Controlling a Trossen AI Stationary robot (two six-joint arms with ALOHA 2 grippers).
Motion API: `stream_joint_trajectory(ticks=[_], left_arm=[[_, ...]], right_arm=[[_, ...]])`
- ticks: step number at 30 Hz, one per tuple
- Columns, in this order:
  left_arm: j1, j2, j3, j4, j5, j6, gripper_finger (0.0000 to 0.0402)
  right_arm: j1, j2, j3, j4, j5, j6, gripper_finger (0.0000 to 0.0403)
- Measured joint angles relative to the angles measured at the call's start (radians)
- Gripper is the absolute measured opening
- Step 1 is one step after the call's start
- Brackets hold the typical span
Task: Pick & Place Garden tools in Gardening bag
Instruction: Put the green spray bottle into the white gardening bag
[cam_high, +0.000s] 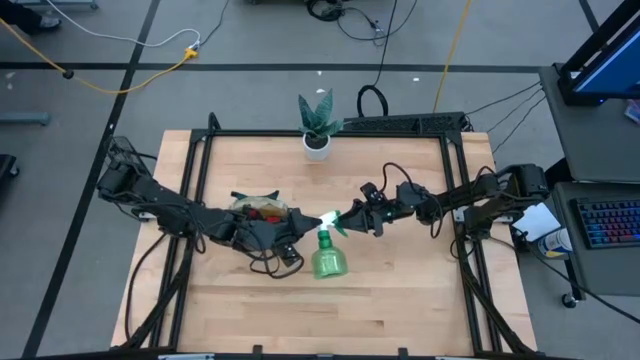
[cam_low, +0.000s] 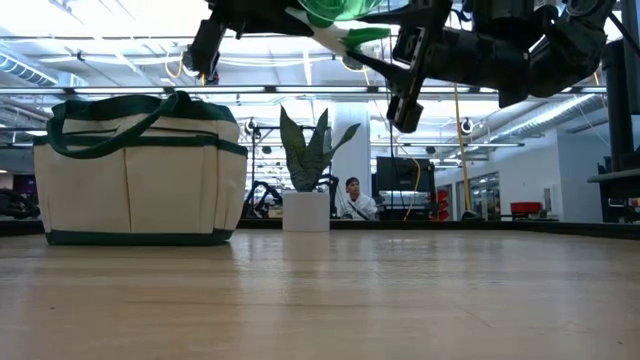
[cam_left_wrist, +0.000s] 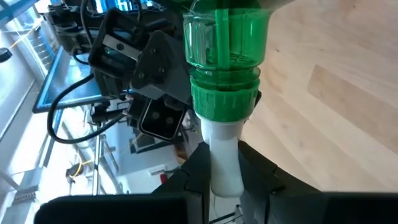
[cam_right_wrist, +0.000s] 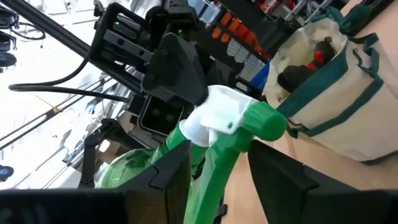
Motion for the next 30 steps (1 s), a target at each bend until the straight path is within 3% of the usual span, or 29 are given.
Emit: stream_joint_trajectory(ticks=[10, 30], left_arm=[[-0.003, -0.002, 0.0, -0.093, -0.054, -0.131, 0.0052], [-0.049, -0.038, 0.0, -0.32, -0.043, -0.434, 0.0053]], right_arm=[[-0.004, 0.0, -0.001, -0.043, 0.0, -0.106, 0.0155], [-0.042, 0.0, 0.0, -0.036, -0.002, -0.15, 0.0157]])
